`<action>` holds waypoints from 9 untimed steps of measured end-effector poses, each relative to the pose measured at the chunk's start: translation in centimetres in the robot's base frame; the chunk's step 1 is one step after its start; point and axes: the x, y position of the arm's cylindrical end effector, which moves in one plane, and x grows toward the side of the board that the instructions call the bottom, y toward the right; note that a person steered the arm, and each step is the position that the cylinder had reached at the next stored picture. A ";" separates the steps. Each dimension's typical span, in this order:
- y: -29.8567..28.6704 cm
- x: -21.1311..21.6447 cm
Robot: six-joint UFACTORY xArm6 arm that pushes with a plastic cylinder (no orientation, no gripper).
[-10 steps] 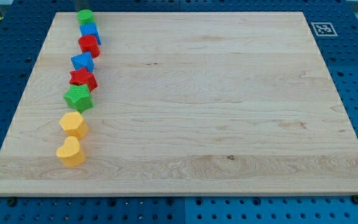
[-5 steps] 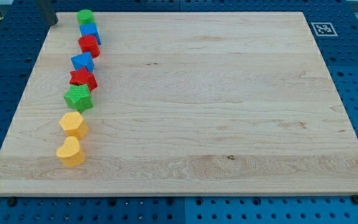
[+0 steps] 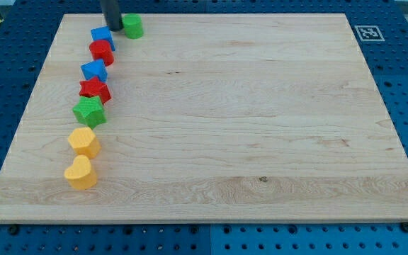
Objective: Push the green circle to the top right corner of the board
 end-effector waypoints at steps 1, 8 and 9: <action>3.4 0.2; 31.5 6.1; 33.9 6.6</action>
